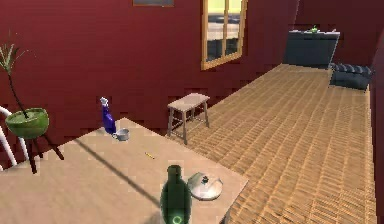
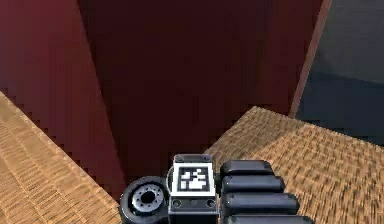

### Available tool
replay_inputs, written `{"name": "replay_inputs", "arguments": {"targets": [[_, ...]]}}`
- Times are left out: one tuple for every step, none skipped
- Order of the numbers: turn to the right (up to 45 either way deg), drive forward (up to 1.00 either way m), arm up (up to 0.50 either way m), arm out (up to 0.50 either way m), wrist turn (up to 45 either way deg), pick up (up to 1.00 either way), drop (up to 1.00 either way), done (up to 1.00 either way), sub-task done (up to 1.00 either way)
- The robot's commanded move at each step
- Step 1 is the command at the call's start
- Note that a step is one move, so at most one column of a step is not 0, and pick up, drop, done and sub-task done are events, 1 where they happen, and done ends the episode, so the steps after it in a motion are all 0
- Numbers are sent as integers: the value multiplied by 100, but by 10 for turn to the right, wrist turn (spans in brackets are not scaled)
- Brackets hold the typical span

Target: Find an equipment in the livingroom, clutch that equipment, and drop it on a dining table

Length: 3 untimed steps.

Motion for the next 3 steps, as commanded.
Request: {"name": "replay_inputs", "arguments": {"targets": [[300, 0, 0, 0, 0, 0, 0, 0, 0], [-450, 0, 0, 0, 0, 0, 0, 0, 0], [-450, 0, 0, 0, 0, 0, 0, 0, 0]]}}
